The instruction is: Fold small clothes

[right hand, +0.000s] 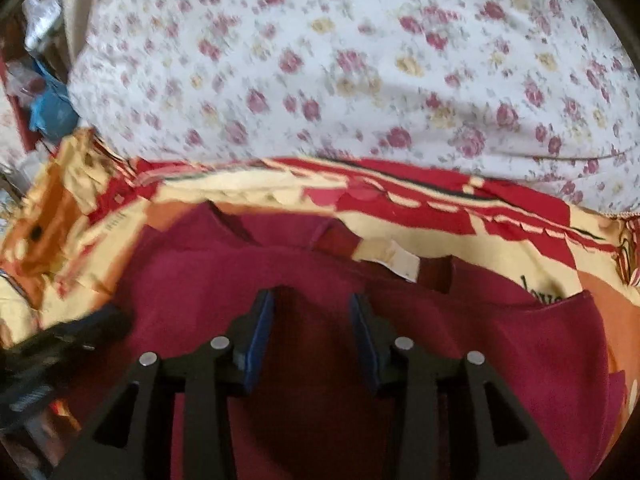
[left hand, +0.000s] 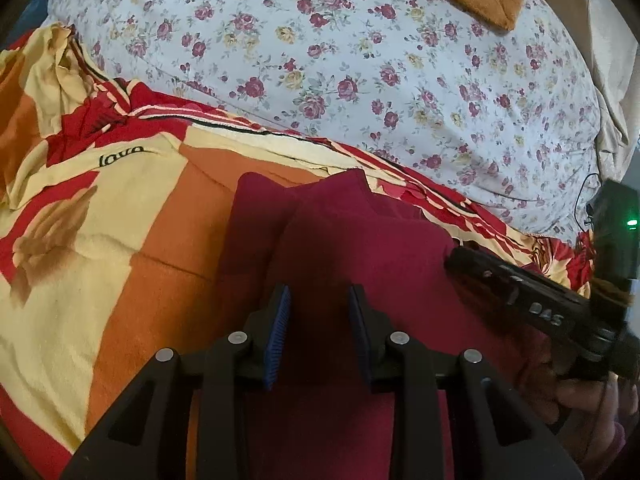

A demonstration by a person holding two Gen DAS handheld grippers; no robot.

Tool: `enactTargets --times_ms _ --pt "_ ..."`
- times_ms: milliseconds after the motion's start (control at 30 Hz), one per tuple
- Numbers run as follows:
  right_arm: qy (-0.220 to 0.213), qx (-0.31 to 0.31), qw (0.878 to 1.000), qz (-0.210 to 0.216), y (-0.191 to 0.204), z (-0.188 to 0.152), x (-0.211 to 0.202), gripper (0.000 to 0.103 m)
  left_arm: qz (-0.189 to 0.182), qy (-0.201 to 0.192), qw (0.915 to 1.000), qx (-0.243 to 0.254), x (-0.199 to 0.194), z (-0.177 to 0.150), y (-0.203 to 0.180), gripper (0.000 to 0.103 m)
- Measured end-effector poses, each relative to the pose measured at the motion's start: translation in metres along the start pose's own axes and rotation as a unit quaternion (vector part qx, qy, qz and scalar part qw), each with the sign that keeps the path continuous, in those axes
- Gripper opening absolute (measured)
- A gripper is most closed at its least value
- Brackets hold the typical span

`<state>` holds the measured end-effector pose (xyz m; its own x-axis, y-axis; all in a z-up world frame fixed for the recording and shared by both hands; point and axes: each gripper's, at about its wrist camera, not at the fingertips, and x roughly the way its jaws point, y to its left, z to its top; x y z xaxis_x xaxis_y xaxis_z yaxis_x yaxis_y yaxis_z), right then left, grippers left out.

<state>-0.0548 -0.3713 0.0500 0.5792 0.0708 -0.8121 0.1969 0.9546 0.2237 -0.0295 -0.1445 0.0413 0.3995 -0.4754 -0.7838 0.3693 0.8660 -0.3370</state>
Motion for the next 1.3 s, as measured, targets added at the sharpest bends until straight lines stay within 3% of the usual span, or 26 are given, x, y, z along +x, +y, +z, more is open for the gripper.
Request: enactTargets --times_ms 167,367,767,1033,1300 --pt "0.042 -0.029 0.998 -0.029 0.01 -0.006 0.02 0.042 0.003 -0.005 1.0 0.004 0.002 -0.002 0.0 0.021" --pt "0.034 -0.012 0.999 -0.026 0.003 0.002 0.031 0.049 0.001 -0.01 0.9999 0.005 0.003 -0.004 0.0 0.022" --pt "-0.002 -0.009 1.0 -0.008 -0.01 -0.028 -0.034 0.05 -0.034 0.001 0.9992 -0.02 -0.012 -0.005 0.01 0.022" --pt "-0.02 -0.006 1.0 -0.001 -0.026 -0.052 -0.067 0.053 -0.042 -0.014 0.9982 -0.041 -0.023 -0.009 0.015 0.03" --pt "-0.02 -0.029 0.999 -0.017 -0.022 -0.064 -0.06 0.056 -0.003 -0.034 0.9979 -0.054 -0.027 -0.01 0.029 0.046"
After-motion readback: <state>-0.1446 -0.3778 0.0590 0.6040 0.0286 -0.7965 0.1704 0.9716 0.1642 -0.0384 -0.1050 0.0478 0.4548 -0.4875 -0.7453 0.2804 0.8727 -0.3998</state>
